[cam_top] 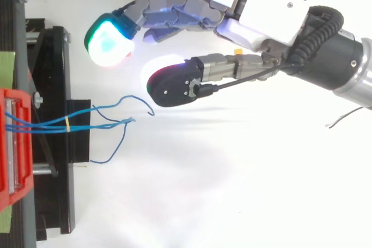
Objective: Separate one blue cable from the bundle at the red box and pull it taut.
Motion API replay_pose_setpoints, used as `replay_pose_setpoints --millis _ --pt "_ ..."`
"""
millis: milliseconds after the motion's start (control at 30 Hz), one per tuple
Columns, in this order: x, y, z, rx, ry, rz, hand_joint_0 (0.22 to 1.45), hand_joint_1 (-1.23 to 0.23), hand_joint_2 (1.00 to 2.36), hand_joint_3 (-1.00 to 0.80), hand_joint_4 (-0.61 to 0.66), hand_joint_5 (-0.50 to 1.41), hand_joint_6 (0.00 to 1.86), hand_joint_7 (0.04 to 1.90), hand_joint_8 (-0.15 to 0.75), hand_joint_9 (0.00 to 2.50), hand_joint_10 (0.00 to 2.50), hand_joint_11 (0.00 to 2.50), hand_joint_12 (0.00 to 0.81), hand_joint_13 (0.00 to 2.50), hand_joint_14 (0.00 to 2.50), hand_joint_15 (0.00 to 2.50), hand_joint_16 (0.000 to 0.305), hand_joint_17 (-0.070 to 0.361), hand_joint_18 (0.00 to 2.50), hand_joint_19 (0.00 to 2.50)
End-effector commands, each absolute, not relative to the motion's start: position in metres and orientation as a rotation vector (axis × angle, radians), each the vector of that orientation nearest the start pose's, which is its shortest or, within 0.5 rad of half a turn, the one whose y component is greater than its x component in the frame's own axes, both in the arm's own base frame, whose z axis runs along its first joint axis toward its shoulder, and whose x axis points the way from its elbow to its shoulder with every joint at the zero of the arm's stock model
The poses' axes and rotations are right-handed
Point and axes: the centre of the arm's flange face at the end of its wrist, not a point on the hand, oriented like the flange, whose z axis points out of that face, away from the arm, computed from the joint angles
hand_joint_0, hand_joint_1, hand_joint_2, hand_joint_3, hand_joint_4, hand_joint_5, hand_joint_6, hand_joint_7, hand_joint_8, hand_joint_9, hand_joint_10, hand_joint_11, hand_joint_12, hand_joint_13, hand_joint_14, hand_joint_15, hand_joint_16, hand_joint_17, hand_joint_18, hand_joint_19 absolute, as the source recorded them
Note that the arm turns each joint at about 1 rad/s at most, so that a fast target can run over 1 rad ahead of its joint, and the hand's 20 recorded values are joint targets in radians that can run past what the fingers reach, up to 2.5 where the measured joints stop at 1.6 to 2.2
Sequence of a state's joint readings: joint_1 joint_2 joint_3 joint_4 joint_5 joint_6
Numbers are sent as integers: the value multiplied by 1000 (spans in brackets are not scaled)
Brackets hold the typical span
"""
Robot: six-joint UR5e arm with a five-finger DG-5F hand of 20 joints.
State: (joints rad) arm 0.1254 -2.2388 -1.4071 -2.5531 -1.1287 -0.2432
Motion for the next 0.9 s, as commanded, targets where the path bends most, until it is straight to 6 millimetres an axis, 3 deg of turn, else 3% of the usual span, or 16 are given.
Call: replay_pose_setpoints --millis 0,167,300,867 --pt "723 -84 214 1145 1042 861 538 -532 1000 -500 216 -213 503 883 297 439 13 382 359 369 8 217 49 110 370 535" --pt "725 -79 213 1134 1044 878 537 -527 1000 -500 217 -211 503 883 298 440 13 395 358 369 8 224 49 110 374 534" --pt "731 -78 188 1152 1048 904 536 -527 1000 -497 220 -211 503 884 297 442 13 389 358 372 9 221 49 111 373 534" --pt "734 -77 191 1130 1036 944 536 -524 1000 -500 218 -203 503 929 298 445 13 406 360 376 9 237 50 112 377 541"
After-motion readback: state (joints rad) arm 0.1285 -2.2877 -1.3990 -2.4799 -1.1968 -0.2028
